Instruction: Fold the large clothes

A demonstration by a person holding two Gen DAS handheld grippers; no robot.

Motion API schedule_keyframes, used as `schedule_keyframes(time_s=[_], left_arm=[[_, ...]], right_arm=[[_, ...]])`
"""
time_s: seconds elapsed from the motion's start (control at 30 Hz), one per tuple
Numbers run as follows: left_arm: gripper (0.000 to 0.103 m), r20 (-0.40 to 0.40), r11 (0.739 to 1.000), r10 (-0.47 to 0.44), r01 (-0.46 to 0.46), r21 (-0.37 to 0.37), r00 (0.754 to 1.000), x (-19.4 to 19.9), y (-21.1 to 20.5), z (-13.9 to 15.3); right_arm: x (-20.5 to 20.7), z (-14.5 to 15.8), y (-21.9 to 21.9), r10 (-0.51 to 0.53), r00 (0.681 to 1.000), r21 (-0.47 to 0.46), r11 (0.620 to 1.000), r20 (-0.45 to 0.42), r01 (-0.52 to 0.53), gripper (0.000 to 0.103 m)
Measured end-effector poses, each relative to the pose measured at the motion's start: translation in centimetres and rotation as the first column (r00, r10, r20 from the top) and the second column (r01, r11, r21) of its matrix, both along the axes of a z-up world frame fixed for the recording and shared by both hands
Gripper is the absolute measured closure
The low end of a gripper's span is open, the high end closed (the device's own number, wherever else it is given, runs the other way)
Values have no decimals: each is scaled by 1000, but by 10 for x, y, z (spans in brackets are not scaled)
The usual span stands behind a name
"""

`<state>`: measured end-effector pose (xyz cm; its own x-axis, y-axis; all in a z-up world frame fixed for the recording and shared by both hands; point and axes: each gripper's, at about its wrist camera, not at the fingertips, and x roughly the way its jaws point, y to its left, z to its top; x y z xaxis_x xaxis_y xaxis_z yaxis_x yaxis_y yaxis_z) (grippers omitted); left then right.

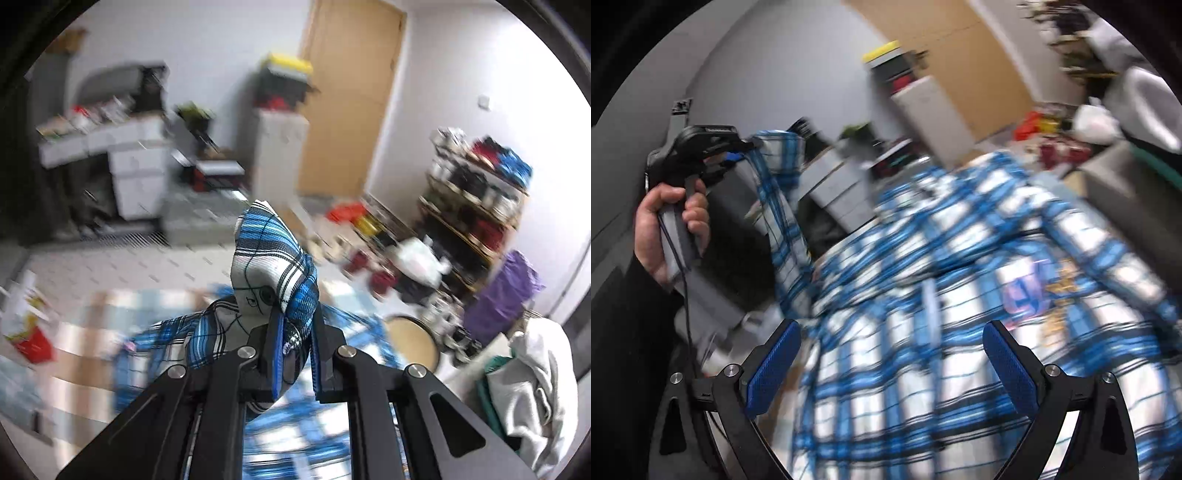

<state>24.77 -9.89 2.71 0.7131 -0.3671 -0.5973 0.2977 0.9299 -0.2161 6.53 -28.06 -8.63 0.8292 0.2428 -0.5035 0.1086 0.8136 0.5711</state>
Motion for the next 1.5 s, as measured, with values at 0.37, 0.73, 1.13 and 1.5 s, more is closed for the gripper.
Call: schedule_keyframes(time_s=[0.37,0.73,1.13,1.5], left_arm=[[80,-379,937,-300,195,-290,876,28,-33,-122],[19,-256,973,-39,-21,-229,966,-53,114,-81],[19,-326,943,283,-324,-78,902,-90,161,-144],[19,-295,954,301,-286,95,907,-82,168,-154]], right_arm=[[5,-26,-65,-179,977,58,981,-113,186,3],[18,-31,-30,-72,987,39,996,-141,79,3],[215,-9,-36,75,967,-394,903,-243,-169,6],[297,-75,-57,54,900,-433,863,-432,-259,64]])
